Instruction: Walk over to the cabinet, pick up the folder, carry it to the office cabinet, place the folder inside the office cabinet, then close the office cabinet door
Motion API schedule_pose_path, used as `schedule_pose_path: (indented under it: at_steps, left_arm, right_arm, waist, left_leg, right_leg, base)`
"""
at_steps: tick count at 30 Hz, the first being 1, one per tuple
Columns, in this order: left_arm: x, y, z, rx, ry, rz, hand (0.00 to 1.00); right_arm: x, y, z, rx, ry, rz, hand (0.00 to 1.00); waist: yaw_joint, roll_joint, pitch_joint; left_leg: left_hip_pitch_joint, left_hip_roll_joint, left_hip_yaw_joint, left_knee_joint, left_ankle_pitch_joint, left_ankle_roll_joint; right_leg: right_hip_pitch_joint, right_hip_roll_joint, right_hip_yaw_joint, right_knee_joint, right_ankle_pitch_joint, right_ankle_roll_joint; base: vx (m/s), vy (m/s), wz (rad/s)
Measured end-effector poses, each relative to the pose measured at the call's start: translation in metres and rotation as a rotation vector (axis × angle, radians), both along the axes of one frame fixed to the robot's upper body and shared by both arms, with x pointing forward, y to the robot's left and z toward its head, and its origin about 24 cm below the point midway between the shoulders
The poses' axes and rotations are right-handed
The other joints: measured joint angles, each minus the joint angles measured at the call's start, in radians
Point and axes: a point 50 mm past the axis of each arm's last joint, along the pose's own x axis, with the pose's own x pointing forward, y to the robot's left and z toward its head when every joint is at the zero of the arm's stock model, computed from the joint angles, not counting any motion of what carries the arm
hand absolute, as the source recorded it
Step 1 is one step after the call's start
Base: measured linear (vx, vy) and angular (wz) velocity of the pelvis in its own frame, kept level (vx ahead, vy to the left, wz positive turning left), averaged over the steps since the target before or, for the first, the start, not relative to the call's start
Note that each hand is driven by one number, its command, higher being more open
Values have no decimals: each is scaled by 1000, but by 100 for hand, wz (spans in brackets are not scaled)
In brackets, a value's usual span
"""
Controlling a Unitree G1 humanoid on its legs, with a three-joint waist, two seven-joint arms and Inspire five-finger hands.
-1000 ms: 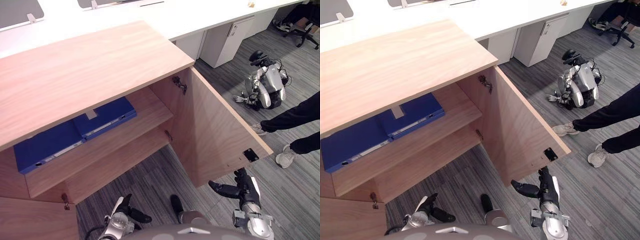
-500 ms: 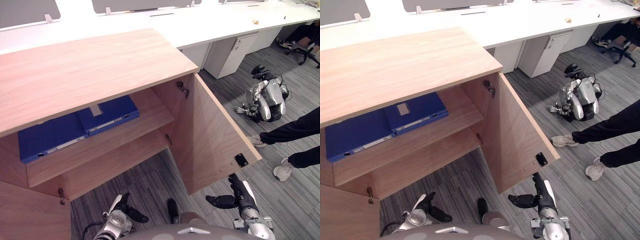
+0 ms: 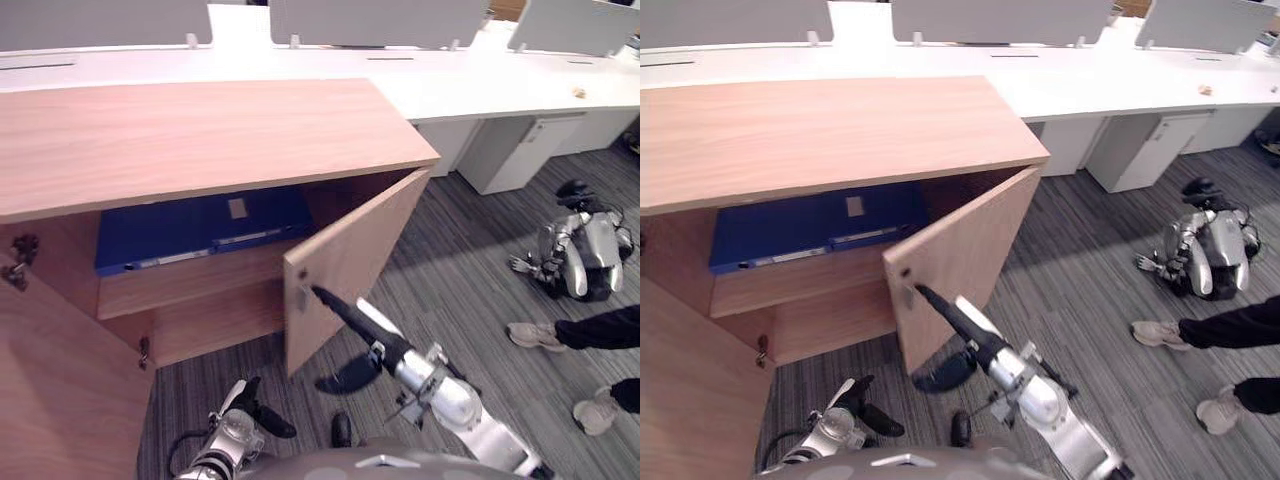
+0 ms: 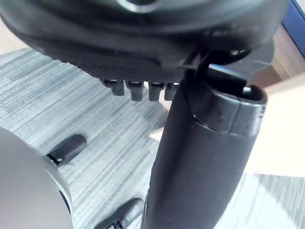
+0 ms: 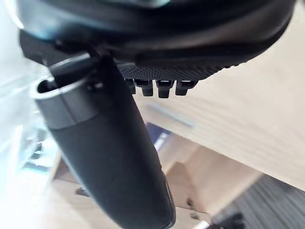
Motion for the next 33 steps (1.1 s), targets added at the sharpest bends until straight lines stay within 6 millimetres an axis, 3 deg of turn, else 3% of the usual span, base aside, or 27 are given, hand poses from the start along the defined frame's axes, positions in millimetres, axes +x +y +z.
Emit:
schedule_pose_path:
  at_steps: [3,7,9,13,18,23,28,33]
  left_arm:
    - [0,1,0,4,2,-13,100]
    - [0,0,0,-7,5,-14,100]
    - [0,1,1,-28,-5,23,100]
    - [-3,8,2,-42,-25,102,100]
    - [-13,26,2,-26,-34,207,100]
    - [-34,34,-1,-20,-10,305,100]
    - [-34,32,-1,-24,-15,305,100]
    - [-32,31,0,-31,-25,309,100]
  right_arm:
    - [10,3,8,10,-52,14,100]
    - [18,-4,-15,-52,36,-33,100]
    - [29,-13,-27,-95,81,-93,100]
    - [52,-34,-34,-191,64,-198,100]
    - [76,-51,-34,-251,36,-326,100]
    - [81,-64,-41,-310,49,-392,100]
    - [81,-79,-52,-308,106,-491,100]
    - [61,-92,-74,-282,216,-597,100]
  waist:
    - [4,-9,-6]
    - [16,-7,-6]
    - [21,1,-2]
    - [26,41,2]
    - [45,55,3]
    - [45,65,3]
    - [46,76,1]
    - [39,83,1]
  left_leg:
    - [-22,-15,-36,0,1,5]
    - [-49,-40,-89,0,4,24]
    - [-68,-53,-123,0,6,30]
    - [-93,-75,-160,5,9,34]
    - [-108,-77,-202,5,10,37]
    - [-123,-79,-247,0,18,46]
    - [-131,-83,-269,0,21,48]
    - [-134,-87,-293,5,25,45]
  right_leg:
    - [-2,-19,-32,2,-1,-2]
    - [-2,-48,-82,8,-13,-7]
    - [-2,-62,-115,9,-17,-2]
    - [-3,-82,-145,9,-22,4]
    - [-2,-86,-178,21,-40,9]
    - [-2,-91,-221,42,-67,4]
    - [-2,-95,-242,46,-75,5]
    - [8,-97,-267,34,-75,6]
  base:
    - [47,28,40]
    - [104,44,42]
    - [107,44,51]
    - [103,58,37]
    - [31,24,25]
    - [-25,0,27]
    - [-7,1,14]
    - [33,-1,14]
